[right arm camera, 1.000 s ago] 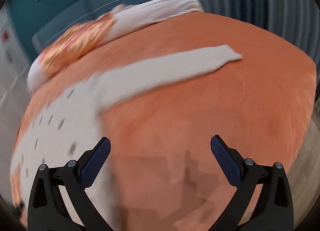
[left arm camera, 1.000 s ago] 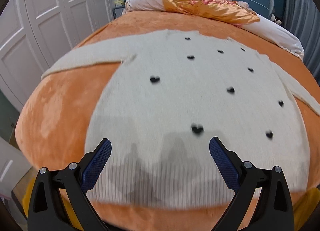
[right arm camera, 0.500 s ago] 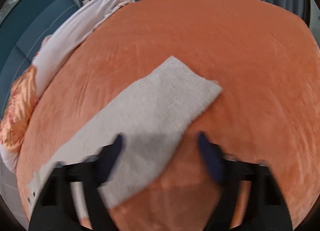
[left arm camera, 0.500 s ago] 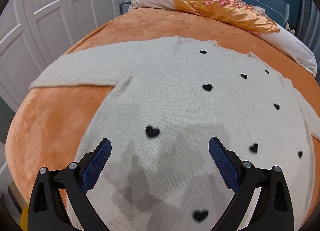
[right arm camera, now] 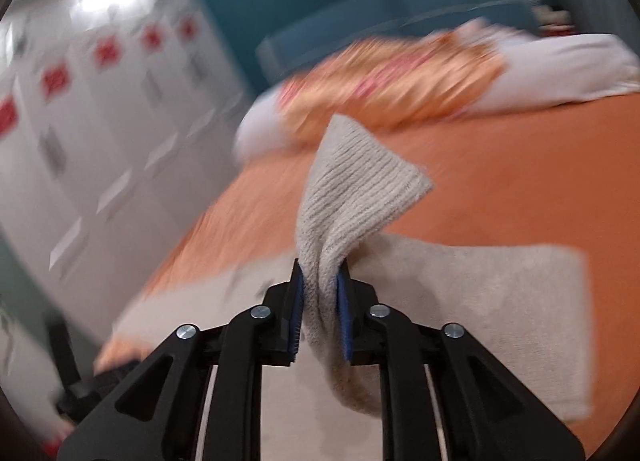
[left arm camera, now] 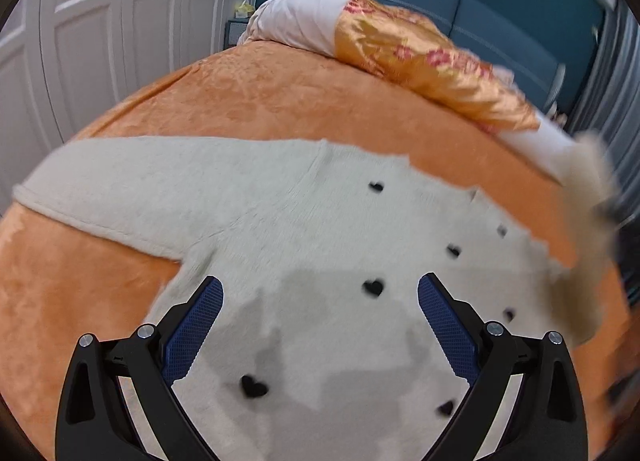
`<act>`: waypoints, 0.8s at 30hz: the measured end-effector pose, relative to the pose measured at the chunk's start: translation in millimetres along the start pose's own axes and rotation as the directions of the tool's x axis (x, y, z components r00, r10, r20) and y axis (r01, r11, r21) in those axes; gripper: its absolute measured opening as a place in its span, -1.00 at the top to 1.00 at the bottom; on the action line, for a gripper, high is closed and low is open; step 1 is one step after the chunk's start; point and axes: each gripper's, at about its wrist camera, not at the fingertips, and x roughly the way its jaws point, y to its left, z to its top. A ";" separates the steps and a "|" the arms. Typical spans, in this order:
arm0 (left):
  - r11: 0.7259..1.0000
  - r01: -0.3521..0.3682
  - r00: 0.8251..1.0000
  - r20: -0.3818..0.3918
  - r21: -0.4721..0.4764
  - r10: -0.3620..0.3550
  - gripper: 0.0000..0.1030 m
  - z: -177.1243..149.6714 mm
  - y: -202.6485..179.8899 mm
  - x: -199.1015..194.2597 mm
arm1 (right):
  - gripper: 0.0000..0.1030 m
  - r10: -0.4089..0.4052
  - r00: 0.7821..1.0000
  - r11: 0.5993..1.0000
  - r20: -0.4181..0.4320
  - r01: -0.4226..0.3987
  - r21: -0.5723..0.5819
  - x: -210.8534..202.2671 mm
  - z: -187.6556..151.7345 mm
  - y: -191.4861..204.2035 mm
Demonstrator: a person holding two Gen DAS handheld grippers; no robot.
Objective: Fold small clothes
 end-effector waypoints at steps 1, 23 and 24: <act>1.000 0.012 1.000 -0.011 -0.014 -0.013 -0.87 2.2 0.2 3.8 | 0.53 -0.001 0.998 1.000 -0.062 -0.001 -0.025 26.1 -16.3 15.0; 0.973 0.179 0.955 -0.213 -0.149 -0.208 0.88 5.3 -43.2 108.6 | -0.03 -0.209 0.970 0.896 -0.128 0.242 0.372 -58.8 -94.2 -116.9; 0.972 0.191 0.954 -0.209 -0.135 -0.217 0.90 10.0 -45.7 109.1 | 0.15 -0.212 0.968 0.889 -0.133 0.248 0.385 -54.2 -96.8 -118.6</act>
